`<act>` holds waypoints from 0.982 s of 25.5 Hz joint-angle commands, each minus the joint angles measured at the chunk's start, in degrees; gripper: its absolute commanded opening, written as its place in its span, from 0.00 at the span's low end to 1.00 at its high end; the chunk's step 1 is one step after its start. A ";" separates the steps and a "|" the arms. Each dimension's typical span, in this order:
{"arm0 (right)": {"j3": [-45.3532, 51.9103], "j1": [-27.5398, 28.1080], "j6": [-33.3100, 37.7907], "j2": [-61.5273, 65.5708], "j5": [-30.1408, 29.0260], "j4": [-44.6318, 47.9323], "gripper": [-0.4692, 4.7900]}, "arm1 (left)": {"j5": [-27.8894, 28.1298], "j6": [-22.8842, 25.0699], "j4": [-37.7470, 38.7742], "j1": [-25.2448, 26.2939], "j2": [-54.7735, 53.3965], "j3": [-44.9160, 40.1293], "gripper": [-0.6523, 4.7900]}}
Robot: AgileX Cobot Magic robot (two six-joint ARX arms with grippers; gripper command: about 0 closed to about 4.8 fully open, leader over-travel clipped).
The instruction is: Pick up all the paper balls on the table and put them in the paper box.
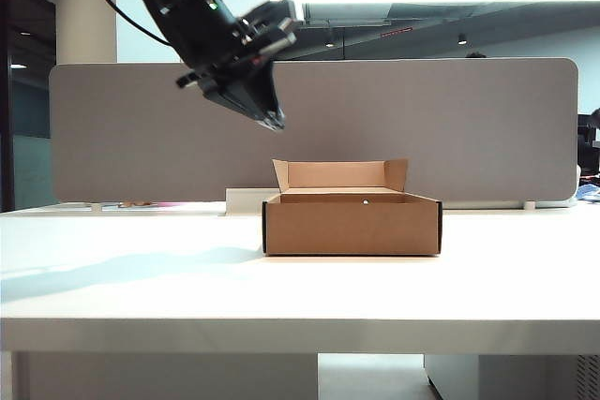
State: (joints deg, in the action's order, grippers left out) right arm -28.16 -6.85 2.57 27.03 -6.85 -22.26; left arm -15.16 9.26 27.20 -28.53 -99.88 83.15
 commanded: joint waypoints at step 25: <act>20.59 -0.04 4.70 -27.04 10.01 6.69 0.07 | 4.85 -2.40 -6.19 0.00 38.21 -28.98 0.11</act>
State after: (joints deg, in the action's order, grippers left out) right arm -8.21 -6.92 7.31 0.10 2.87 -18.31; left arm -11.88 6.94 21.23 -28.53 -63.48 54.76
